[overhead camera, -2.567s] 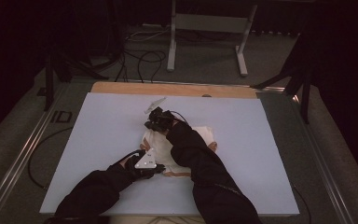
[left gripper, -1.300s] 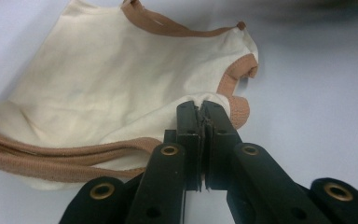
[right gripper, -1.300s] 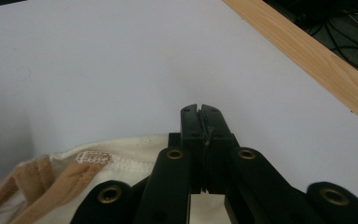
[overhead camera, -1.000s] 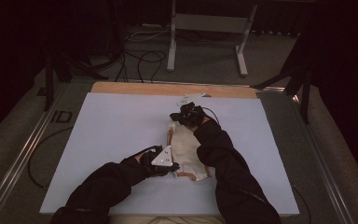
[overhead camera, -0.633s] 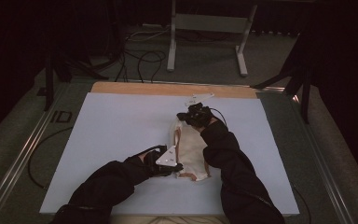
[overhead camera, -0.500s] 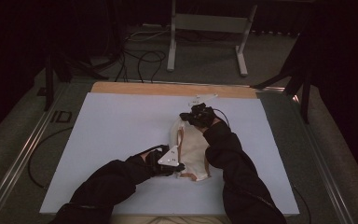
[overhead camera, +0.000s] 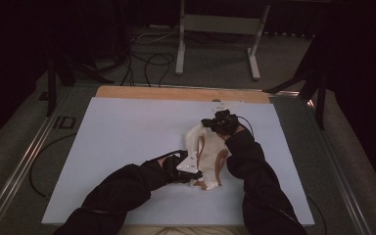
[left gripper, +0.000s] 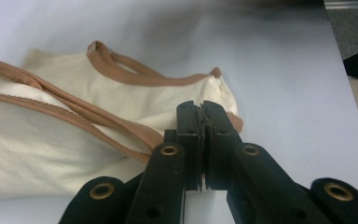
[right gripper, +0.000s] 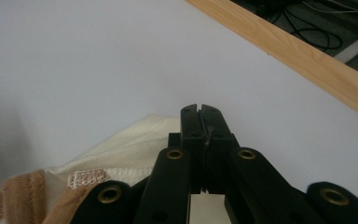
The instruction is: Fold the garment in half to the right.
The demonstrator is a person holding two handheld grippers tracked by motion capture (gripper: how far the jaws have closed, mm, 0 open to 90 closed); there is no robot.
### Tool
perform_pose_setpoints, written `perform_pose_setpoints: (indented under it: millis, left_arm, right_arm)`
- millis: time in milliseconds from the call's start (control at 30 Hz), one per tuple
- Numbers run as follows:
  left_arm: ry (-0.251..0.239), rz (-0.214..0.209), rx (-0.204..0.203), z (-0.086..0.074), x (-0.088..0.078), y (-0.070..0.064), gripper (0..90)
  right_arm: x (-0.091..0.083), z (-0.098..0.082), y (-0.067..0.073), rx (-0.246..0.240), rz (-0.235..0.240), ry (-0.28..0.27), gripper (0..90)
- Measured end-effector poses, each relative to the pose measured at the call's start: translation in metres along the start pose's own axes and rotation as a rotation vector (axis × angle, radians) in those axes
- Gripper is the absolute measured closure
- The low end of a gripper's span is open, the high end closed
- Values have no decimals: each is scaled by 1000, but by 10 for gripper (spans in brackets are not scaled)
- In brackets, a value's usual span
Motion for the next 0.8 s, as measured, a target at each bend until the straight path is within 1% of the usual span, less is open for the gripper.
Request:
perform_pose_setpoints:
  millis: [33, 67, 133, 167, 233, 267, 300, 400, 533, 733, 800]
  left_arm:
    - [-2, -3, -1, 2, 0, 0, 877]
    - [4, -5, 8, 4, 0, 0, 877]
    - [0, -15, 2, 8, 1, 0, 877]
    - [1, -13, 8, 10, 2, 0, 877]
    - [-2, -19, 6, 14, 5, 0, 877]
    - [-2, -19, 6, 14, 5, 0, 877]
    - [5, -24, 16, 15, 9, -1, 877]
    - [11, -31, 11, 15, 15, -2, 876]
    - [18, -43, 5, 18, 20, -2, 876]
    - [30, -54, 11, 21, 27, -3, 876]
    - [30, -57, 5, 22, 29, -4, 876]
  right_arm:
    - [-1, -1, -2, 5, 1, -4, 896]
    - [-2, -3, -3, 9, -2, -6, 896]
    - [-5, -5, -6, 20, -2, -15, 896]
    - [-6, -7, -8, 25, -2, -13, 896]
    - [-6, -11, -11, 32, -6, -12, 896]
    - [-6, -11, -11, 32, -6, -12, 896]
    - [-6, -13, -12, 37, -5, -13, 895]
    - [-7, -20, -15, 46, -10, -9, 896]
    - [-7, -25, -19, 60, -12, -12, 895]
    - [-5, -33, -22, 74, -14, -5, 896]
    - [-4, -36, -24, 82, -13, -6, 896]
Point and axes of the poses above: each handheld gripper's, and its own axes: x roughly forward along the jaws, z roughly out of its top, y roughly to its left, the point moved 9 cm from there along x, roughly forward along the jaws, and after that the axes turned 10 degrees about y, right-handed, at the moved point
